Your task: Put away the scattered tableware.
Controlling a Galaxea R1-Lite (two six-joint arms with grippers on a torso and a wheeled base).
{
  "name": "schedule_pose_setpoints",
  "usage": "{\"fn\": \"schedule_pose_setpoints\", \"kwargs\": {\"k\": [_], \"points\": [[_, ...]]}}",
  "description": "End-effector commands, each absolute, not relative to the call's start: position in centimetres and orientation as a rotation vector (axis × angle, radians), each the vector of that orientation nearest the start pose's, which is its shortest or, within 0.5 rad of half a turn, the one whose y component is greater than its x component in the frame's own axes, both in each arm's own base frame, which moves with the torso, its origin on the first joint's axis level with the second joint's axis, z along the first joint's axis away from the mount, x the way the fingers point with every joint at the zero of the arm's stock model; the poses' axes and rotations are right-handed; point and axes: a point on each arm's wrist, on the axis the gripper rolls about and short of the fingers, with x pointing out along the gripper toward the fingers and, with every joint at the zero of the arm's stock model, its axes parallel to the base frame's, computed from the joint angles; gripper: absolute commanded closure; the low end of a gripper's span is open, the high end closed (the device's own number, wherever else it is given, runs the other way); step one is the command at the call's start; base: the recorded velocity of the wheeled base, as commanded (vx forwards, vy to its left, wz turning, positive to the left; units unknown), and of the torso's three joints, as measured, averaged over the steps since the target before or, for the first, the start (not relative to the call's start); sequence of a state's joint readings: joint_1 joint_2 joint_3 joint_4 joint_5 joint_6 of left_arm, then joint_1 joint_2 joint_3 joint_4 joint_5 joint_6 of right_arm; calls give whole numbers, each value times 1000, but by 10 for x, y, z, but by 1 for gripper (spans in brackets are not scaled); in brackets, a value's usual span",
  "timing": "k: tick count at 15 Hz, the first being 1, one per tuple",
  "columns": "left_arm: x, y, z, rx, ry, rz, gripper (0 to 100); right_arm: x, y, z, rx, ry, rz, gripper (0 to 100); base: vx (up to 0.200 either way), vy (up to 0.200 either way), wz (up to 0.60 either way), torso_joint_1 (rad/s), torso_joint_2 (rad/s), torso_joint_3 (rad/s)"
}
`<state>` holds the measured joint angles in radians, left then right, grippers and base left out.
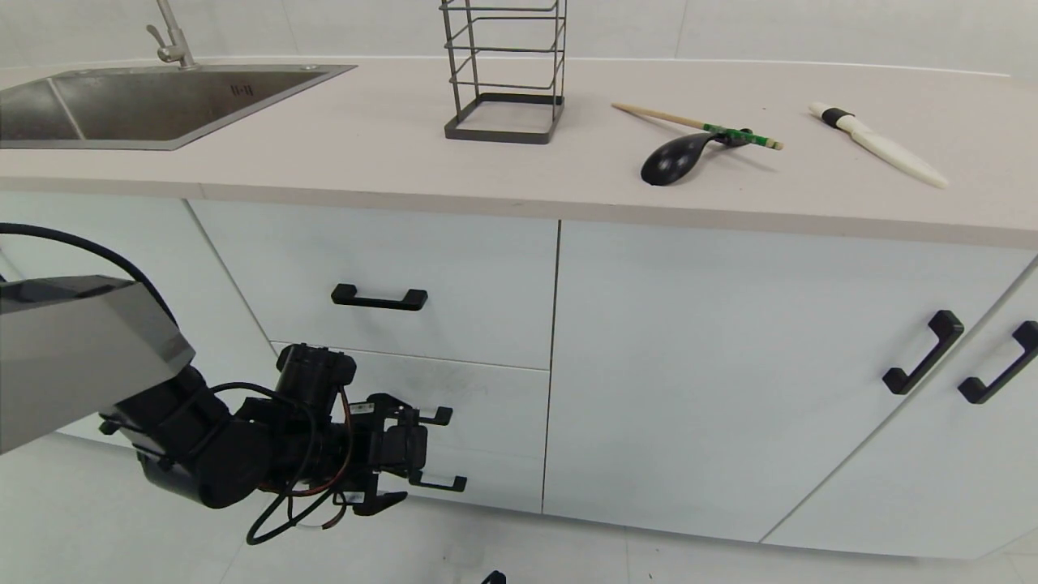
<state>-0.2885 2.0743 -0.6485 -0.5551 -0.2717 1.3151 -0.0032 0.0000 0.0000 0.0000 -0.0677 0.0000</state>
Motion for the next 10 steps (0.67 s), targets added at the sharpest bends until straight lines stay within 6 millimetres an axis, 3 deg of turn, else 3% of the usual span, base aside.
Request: {"fn": "schedule_pose_setpoints", "kwargs": {"k": [1, 10], "points": [[297, -95, 18, 1195, 409, -1023, 0, -23, -1, 76, 0, 2, -71, 100, 0, 0, 0, 0, 0, 0], [306, -95, 1, 1186, 389, -990, 0, -23, -1, 76, -2, 2, -71, 100, 0, 0, 0, 0, 0, 0]]}}
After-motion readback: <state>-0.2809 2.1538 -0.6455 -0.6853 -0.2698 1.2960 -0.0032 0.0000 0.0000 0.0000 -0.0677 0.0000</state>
